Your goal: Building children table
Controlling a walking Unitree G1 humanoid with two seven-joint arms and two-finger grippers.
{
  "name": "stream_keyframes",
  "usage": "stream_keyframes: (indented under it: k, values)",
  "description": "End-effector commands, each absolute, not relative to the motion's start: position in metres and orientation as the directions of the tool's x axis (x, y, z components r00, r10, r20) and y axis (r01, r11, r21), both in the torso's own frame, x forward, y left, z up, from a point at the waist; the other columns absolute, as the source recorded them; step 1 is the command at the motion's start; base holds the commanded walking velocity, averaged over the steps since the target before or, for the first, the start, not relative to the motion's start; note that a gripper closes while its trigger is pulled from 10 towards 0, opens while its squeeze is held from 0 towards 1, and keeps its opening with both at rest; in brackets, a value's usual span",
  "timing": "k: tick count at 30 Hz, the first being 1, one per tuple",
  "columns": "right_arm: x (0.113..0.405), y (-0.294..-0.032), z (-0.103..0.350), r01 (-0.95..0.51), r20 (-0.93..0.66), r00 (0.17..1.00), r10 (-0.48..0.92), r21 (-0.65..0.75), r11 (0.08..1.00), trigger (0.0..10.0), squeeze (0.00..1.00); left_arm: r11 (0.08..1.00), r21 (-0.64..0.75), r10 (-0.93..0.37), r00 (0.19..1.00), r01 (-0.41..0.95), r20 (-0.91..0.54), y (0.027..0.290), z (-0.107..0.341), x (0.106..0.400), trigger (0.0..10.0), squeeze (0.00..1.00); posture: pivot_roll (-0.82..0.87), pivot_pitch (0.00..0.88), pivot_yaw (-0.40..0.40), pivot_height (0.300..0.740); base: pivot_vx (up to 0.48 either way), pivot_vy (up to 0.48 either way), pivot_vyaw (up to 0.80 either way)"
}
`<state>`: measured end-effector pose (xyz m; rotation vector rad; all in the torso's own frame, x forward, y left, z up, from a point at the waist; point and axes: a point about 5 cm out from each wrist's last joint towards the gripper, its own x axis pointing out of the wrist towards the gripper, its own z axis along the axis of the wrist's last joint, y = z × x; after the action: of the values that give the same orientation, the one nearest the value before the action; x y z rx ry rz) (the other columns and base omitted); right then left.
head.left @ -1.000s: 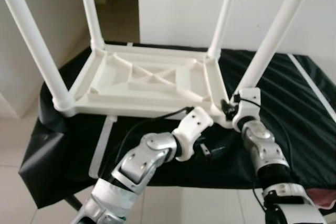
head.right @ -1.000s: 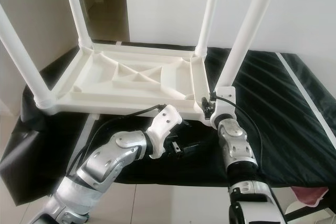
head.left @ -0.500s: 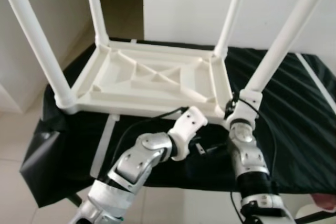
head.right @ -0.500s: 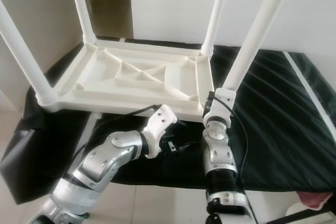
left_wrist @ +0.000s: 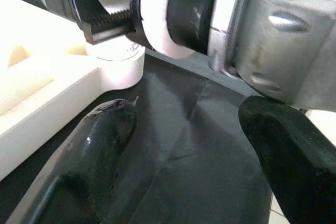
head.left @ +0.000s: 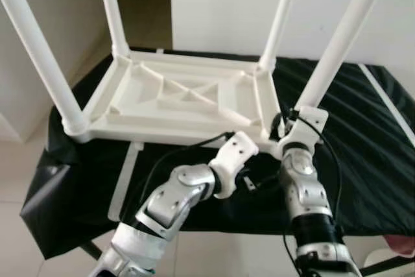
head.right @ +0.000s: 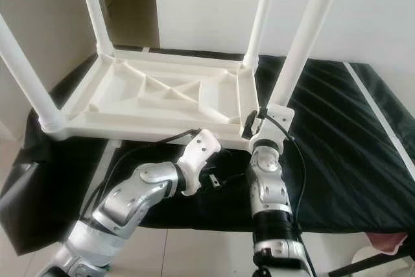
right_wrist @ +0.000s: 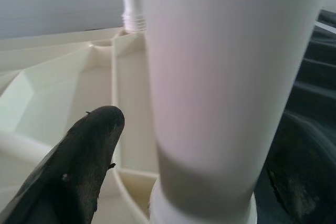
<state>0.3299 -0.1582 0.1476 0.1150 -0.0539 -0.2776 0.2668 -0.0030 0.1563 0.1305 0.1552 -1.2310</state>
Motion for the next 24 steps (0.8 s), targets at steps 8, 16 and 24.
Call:
stream_keyframes:
  k: [8,16,24]
  values:
    - [0.309,-0.172,0.137,0.239,0.016,0.971,-0.24,0.07,0.968,10.0,0.0,0.398,0.095,-0.889,0.409,0.912,-0.204,-0.004,0.16,0.294,10.0,0.0,0.02,0.0,-0.063,0.74,0.0,0.0,0.0]
    - [0.289,-0.172,0.126,0.228,-0.015,0.974,-0.227,0.063,0.972,10.0,0.0,0.494,0.159,-0.826,0.519,0.855,-0.22,-0.006,0.17,0.328,10.0,0.0,-0.01,0.0,-0.043,0.74,0.0,0.0,0.0]
    - [0.27,-0.172,0.122,0.229,-0.029,0.973,-0.227,0.047,0.972,10.0,0.0,0.528,0.234,-0.771,0.576,0.816,-0.271,-0.019,0.163,0.342,10.0,0.0,-0.04,0.0,-0.021,0.74,0.0,0.0,0.0]
